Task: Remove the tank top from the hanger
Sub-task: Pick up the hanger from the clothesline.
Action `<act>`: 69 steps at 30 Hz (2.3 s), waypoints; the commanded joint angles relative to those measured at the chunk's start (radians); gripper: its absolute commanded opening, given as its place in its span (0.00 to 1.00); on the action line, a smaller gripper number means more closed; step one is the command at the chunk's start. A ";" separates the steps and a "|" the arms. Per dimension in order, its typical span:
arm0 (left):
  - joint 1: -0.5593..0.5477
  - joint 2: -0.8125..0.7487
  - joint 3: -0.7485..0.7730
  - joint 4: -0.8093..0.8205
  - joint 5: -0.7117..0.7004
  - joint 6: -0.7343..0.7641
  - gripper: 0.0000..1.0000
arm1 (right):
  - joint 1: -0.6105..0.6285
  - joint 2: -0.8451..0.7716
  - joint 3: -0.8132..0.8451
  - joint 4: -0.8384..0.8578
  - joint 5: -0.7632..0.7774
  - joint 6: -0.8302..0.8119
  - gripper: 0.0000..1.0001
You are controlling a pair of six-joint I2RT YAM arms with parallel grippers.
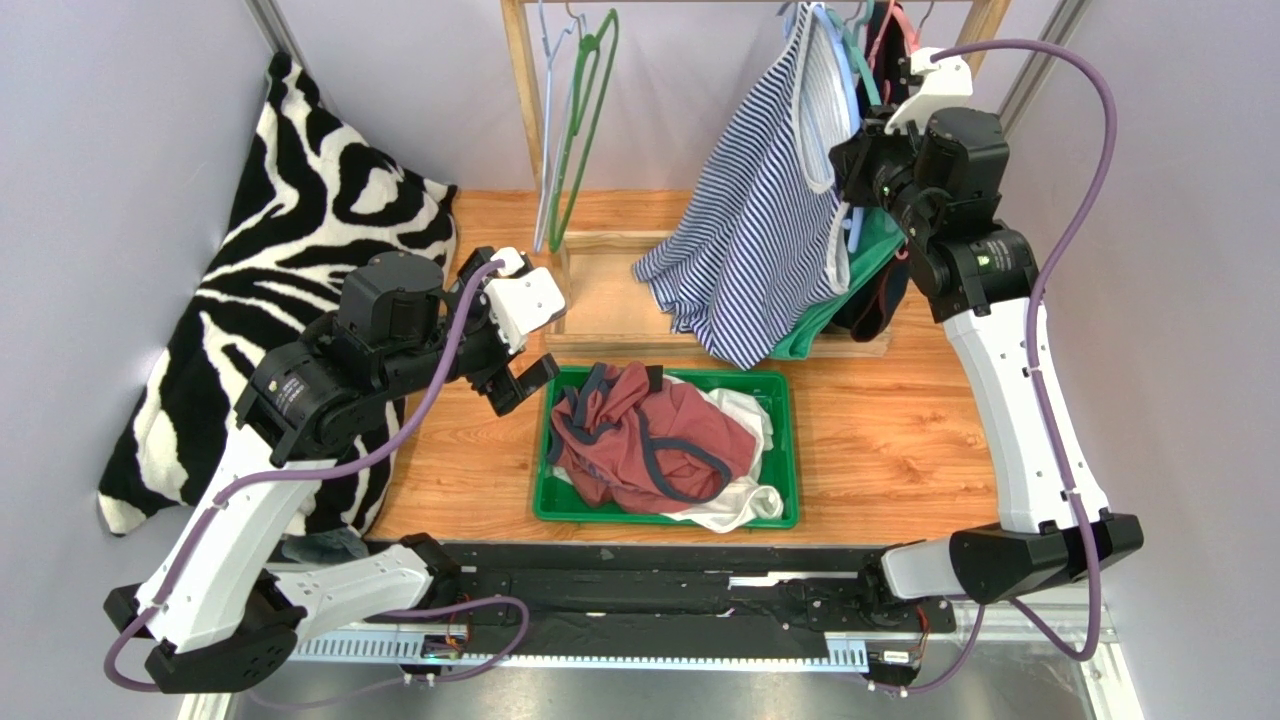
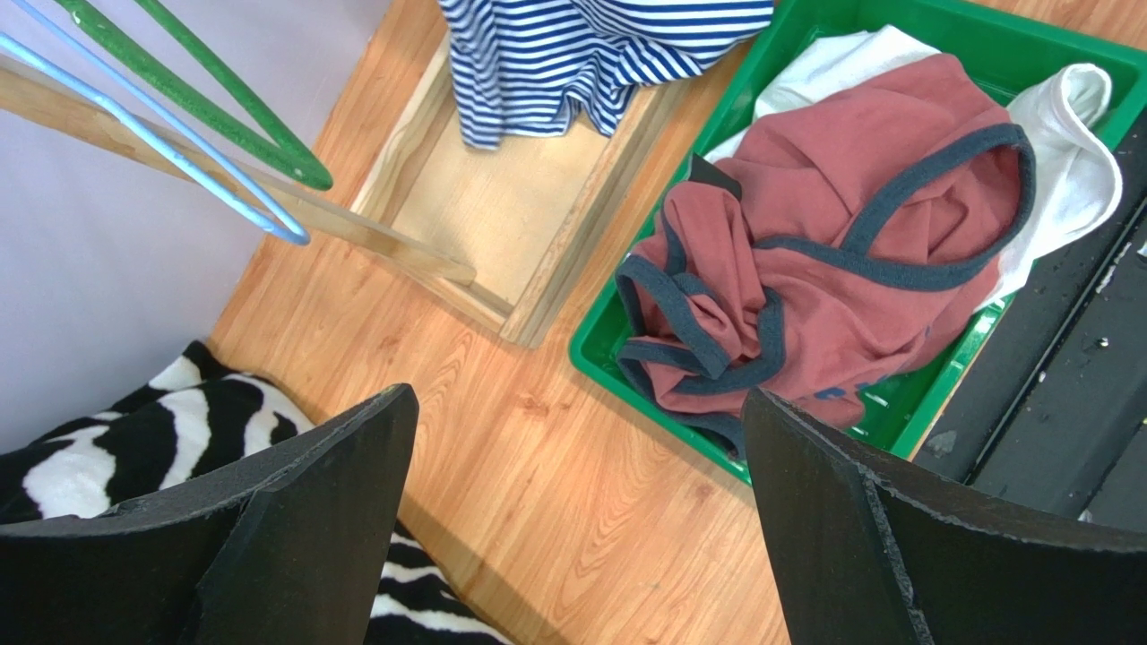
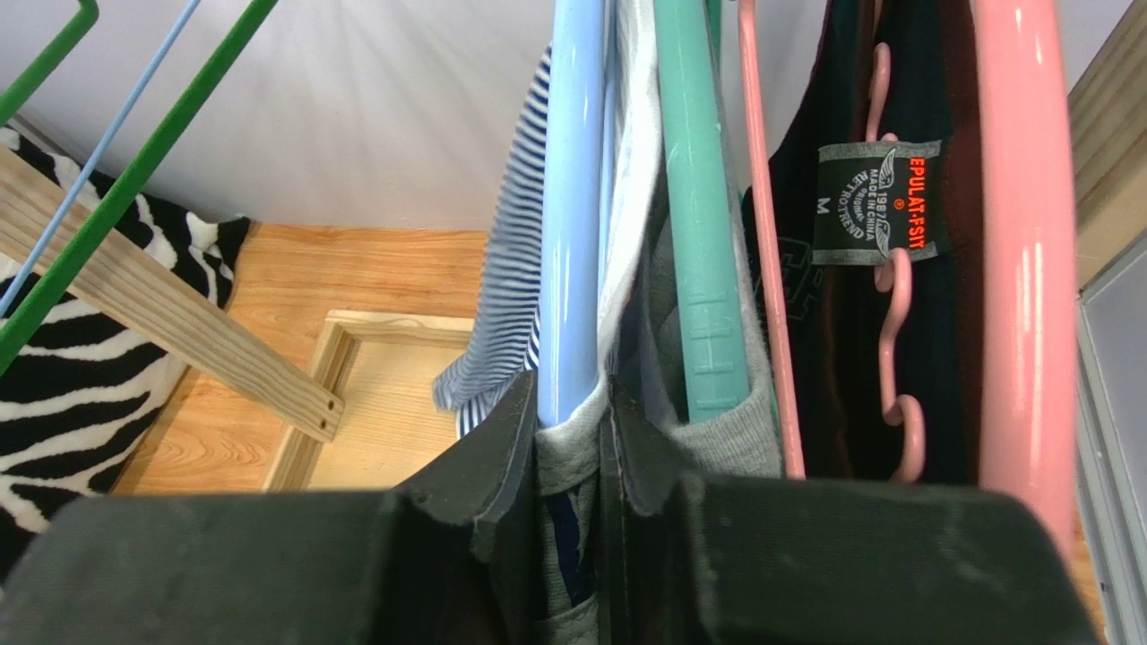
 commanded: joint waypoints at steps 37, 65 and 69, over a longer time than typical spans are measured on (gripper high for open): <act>0.015 -0.022 0.012 0.021 0.012 -0.020 0.99 | 0.119 -0.212 -0.023 0.048 -0.391 -0.029 0.00; 0.029 -0.037 0.001 0.030 0.012 -0.011 0.99 | 0.120 -0.429 0.237 0.184 -0.600 0.052 0.00; 0.031 -0.037 -0.002 0.029 0.017 -0.011 0.99 | 0.120 -0.432 0.199 0.155 -0.580 0.011 0.00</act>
